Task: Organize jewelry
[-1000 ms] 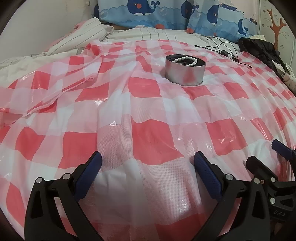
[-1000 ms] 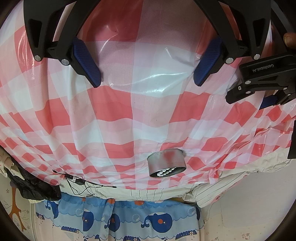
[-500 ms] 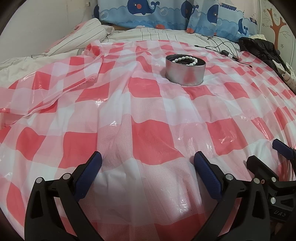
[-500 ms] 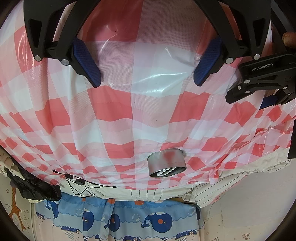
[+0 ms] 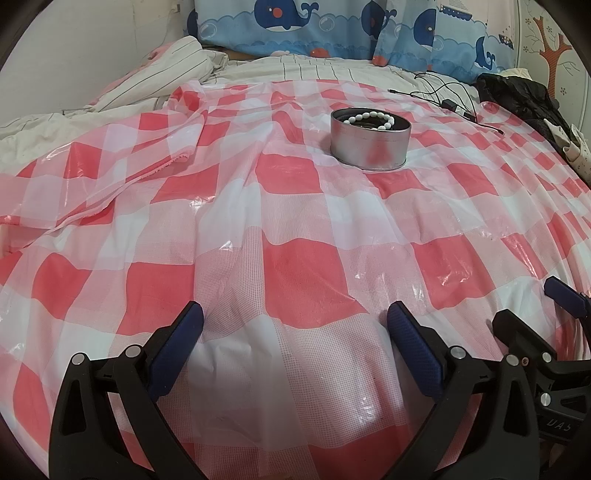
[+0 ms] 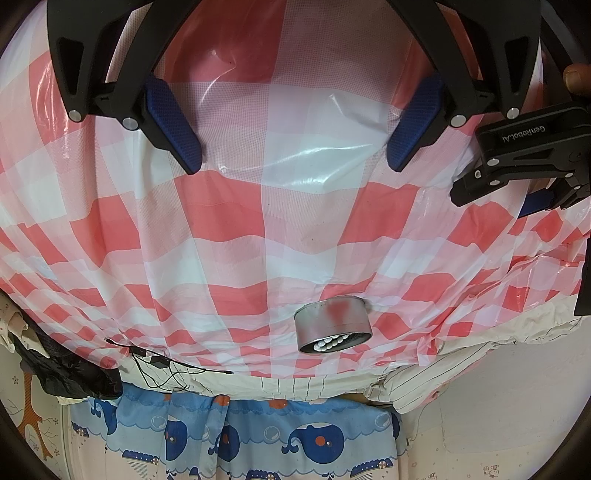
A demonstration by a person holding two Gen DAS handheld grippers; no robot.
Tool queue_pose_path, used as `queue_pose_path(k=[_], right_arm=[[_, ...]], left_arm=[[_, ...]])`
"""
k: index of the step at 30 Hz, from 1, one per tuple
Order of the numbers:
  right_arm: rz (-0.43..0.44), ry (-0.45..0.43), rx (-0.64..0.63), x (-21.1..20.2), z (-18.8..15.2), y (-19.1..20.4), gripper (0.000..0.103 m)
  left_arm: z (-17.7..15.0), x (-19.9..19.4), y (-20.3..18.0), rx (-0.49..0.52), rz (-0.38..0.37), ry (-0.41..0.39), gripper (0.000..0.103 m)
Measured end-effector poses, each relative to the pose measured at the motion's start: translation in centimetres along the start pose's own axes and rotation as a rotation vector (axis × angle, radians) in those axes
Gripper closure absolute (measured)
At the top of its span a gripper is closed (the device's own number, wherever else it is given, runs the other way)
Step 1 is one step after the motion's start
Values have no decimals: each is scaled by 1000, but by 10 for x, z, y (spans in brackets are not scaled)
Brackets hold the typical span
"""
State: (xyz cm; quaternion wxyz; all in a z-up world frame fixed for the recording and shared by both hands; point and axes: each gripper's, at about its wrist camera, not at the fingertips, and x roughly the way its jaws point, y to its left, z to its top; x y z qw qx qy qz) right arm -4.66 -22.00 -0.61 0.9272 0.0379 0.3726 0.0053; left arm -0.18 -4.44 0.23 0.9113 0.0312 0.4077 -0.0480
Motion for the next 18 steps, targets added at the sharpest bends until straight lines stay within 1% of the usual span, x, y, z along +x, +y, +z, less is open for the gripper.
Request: queue_pose_path(k=[18], right_arm=[[-1, 1, 0, 0, 0, 0, 7]], left_arm=[[-1, 1, 1, -3, -3, 2, 7]])
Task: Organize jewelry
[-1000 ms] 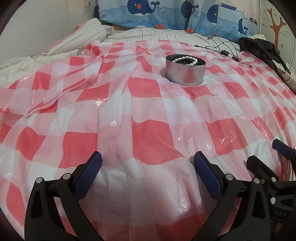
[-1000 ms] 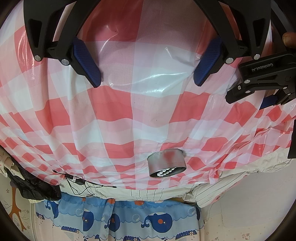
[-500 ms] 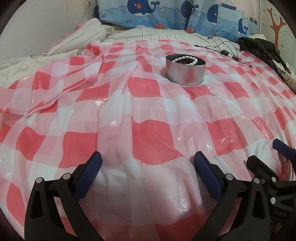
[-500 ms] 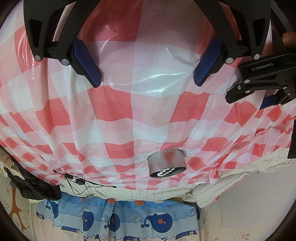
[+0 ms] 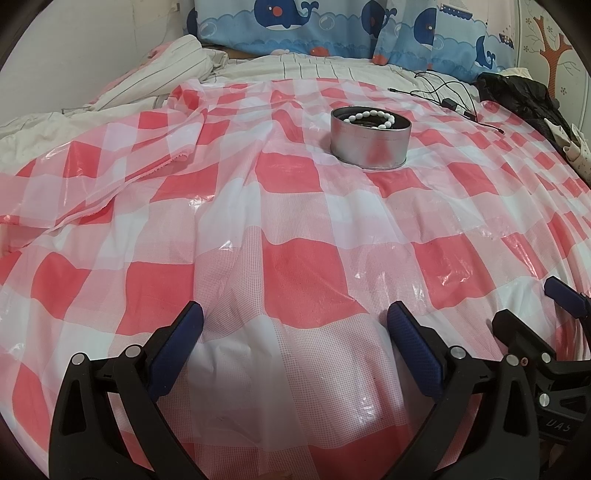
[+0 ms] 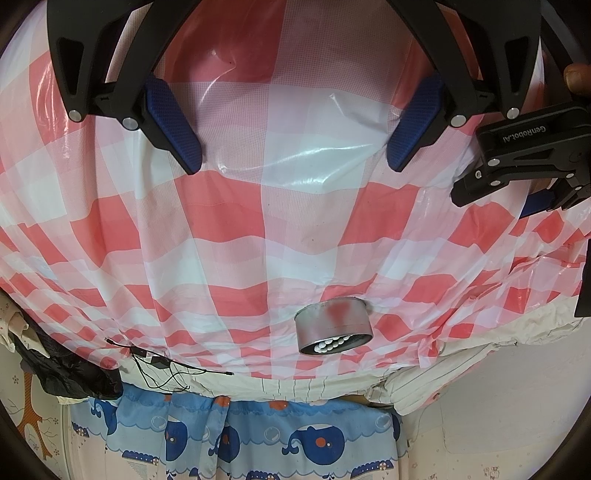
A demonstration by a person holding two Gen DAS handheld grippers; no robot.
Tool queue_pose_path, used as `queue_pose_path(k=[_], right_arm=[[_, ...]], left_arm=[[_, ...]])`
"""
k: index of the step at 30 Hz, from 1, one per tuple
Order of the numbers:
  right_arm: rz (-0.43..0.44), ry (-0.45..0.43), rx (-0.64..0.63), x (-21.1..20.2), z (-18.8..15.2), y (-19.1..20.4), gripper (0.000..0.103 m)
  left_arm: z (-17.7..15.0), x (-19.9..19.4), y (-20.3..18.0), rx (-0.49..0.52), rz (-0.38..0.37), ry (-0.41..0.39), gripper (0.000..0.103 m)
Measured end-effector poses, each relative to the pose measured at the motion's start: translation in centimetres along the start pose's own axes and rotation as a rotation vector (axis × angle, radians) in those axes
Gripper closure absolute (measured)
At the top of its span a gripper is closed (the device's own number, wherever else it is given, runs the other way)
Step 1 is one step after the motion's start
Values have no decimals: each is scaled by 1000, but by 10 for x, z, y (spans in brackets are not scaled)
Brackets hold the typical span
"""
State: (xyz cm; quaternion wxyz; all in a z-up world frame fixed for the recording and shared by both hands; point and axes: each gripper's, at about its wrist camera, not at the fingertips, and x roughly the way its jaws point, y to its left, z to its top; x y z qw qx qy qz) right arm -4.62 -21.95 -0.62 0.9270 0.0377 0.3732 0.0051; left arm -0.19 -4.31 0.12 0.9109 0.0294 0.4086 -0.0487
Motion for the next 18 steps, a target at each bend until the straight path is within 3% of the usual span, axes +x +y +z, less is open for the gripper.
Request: queue_pose_path(k=[18], right_arm=[[-8, 3, -3, 1, -2, -1, 7]], left_arm=[[1, 5, 0, -11, 13, 16, 7]])
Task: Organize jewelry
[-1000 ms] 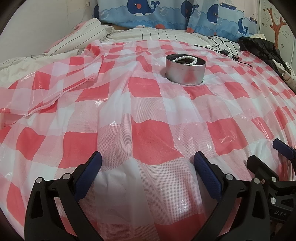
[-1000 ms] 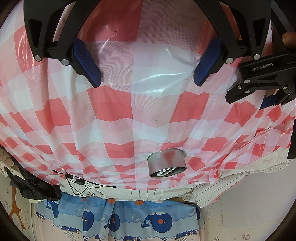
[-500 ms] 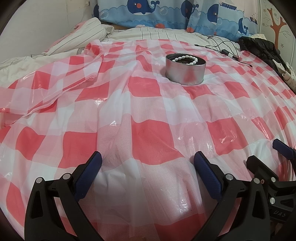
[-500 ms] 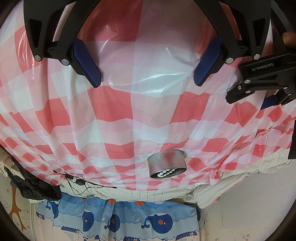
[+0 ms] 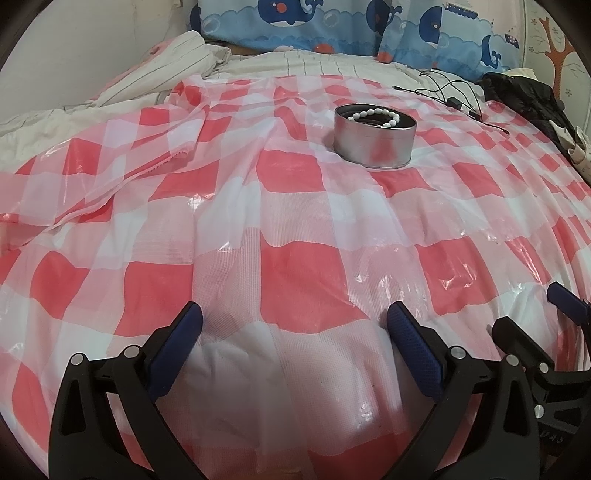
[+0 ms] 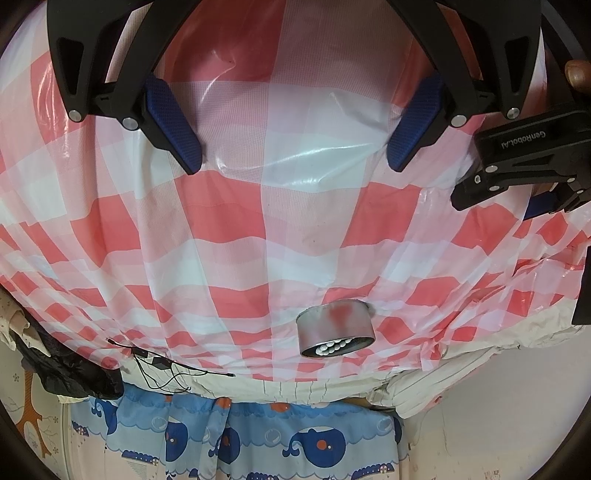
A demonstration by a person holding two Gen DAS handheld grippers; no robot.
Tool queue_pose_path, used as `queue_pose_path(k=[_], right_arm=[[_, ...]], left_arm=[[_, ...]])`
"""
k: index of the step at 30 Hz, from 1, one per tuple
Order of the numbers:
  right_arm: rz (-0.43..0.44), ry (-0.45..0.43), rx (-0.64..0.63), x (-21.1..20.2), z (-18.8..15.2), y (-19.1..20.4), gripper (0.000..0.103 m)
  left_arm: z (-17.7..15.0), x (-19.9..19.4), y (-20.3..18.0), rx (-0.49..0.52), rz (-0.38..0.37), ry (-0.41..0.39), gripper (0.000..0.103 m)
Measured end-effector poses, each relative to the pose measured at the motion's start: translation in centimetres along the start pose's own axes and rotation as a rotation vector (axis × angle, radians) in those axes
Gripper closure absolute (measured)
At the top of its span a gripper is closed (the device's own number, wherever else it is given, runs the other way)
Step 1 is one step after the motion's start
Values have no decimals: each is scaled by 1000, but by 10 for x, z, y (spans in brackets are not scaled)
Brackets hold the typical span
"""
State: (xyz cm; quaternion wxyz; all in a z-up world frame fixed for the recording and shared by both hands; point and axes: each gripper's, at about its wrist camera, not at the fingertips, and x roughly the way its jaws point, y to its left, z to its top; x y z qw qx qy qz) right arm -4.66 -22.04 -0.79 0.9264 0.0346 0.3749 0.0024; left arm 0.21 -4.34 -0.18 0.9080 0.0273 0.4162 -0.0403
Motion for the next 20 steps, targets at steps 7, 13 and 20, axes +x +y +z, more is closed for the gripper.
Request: queue_pose_path(k=[7, 13, 20], right_arm=[[-3, 2, -1, 0, -1, -2, 7], [-3, 3, -2, 0, -1, -3, 7], [-5, 6, -2, -1, -4, -5, 7]], left_arm=[[0, -2, -3, 5, 12, -4, 7], [1, -1, -2, -6, 13, 0, 7], [1, 0, -3, -4, 30, 8, 7]])
